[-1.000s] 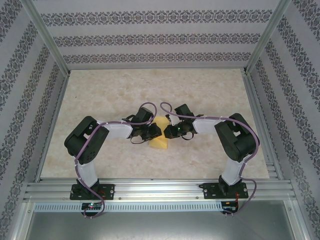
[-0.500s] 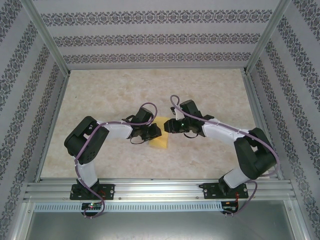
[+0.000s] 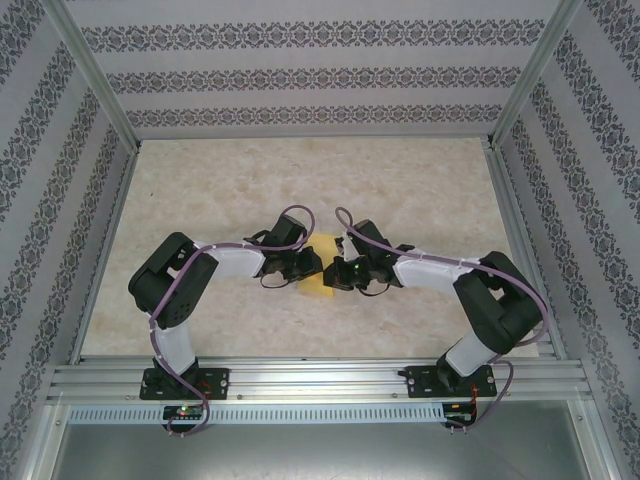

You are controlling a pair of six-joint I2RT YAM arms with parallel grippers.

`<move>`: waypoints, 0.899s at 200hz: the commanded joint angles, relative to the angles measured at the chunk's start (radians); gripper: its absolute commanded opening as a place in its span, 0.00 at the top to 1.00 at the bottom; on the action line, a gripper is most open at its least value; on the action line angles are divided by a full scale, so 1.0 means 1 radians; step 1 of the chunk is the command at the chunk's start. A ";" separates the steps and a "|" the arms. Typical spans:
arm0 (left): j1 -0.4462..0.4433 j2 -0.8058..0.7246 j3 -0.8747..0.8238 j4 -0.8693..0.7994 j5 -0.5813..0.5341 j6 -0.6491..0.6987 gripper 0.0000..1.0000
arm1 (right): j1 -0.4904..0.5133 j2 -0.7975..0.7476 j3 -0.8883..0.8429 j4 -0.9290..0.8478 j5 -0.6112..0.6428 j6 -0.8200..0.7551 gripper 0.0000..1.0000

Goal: Fold a paper plane with a square sheet of paper (pick it up from the middle)

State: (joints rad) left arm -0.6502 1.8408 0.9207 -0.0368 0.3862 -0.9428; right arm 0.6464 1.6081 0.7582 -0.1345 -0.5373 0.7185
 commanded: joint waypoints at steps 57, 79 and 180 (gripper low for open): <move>-0.017 0.027 -0.020 -0.052 -0.007 0.035 0.84 | -0.001 0.095 0.063 -0.016 -0.017 0.013 0.93; -0.017 0.029 -0.025 -0.045 -0.005 0.032 0.84 | -0.001 0.109 0.049 -0.019 -0.022 0.015 0.93; -0.017 0.037 -0.044 -0.027 -0.004 0.030 0.84 | 0.001 0.119 -0.033 -0.003 -0.008 0.026 0.91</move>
State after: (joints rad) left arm -0.6502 1.8408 0.9134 -0.0216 0.3870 -0.9356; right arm 0.6472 1.7142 0.7502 -0.1261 -0.5522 0.7357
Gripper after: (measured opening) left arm 0.161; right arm 0.092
